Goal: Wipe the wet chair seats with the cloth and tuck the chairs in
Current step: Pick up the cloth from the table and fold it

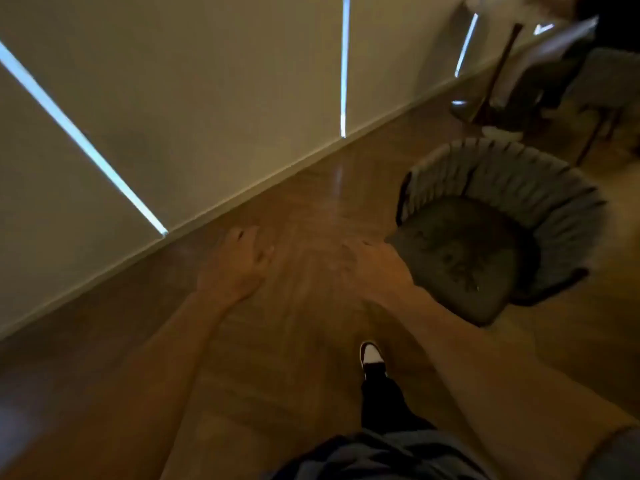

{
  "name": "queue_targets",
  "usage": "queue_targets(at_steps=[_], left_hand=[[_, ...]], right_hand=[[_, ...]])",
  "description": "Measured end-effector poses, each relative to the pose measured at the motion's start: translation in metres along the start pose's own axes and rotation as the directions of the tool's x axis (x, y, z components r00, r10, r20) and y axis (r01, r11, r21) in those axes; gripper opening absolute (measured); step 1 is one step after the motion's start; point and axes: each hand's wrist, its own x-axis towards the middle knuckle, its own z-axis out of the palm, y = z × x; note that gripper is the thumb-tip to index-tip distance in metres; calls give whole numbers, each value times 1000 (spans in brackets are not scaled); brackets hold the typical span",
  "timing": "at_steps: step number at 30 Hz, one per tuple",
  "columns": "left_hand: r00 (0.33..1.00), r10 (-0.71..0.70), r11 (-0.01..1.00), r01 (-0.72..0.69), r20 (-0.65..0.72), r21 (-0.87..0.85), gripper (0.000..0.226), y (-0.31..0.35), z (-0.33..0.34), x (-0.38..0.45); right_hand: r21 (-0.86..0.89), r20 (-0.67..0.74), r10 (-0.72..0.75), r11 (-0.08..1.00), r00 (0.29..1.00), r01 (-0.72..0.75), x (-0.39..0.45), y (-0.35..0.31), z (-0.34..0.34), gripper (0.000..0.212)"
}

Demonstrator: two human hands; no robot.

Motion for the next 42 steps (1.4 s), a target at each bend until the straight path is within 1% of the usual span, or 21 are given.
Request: queue_targets(at_steps=[3,5,9,10,12,14,17,20,24,26,28,30,33,36,39,41,42], left_hand=[[987,80,997,-78,136,-21,57,35,41,-26],[956,166,986,-167,241,-16,61,63,73,-45],[873,344,938,-340,347,-76,51,131,128,-81],[843,383,921,-381,378,-83,52,150,141,-90],[771,448,882,-463,453,-84,61,191,167,-108],[697,519,830,-549,494,-98,68,235,192,-126],[577,606,746,-652,548,-138,59,311,226,-154],[461,665,654,-739,588,-160,59,391,259,-182],[330,725,551,-805,604,-222,61,494,294,-220],[273,754,498,-831,597,-249,59,541,306,-235],[224,759,466,-843,611,-269,59,580,317,-247],[187,766,442,-848,615,-293,60,612,330,-253],[134,777,402,-857,615,-322,58,649,348,-255],[58,770,345,-876,635,-338,55,683,366,-252],[7,772,304,-883,635,-359,55,716,387,-248],[-23,766,289,-880,642,-377,54,738,401,-245],[-48,764,264,-887,643,-380,52,748,408,-244]], right_hand=[[4,8,188,982,982,-188,-56,40,27,61],[50,21,316,947,948,-317,-100,68,45,62],[150,-49,506,856,861,-494,-186,125,73,65],[168,-51,554,825,831,-539,-207,139,78,65],[212,-40,639,756,768,-619,-250,164,84,66],[270,-57,708,689,703,-672,-292,187,85,66],[338,-93,802,583,590,-739,-355,227,83,66],[399,-81,880,458,467,-794,-418,273,79,66],[442,-84,944,321,318,-837,-489,335,64,65],[470,-81,961,270,264,-840,-514,361,52,61],[488,-85,970,238,226,-839,-532,383,43,56],[520,-91,977,211,192,-828,-545,403,36,53],[564,-88,987,164,138,-809,-556,429,29,60],[608,-58,995,99,81,-787,-557,455,24,61],[673,-29,1000,21,2,-739,-553,480,22,61],[747,16,997,-63,-76,-662,-547,498,23,60],[783,51,991,-116,-122,-611,-544,507,24,60]])
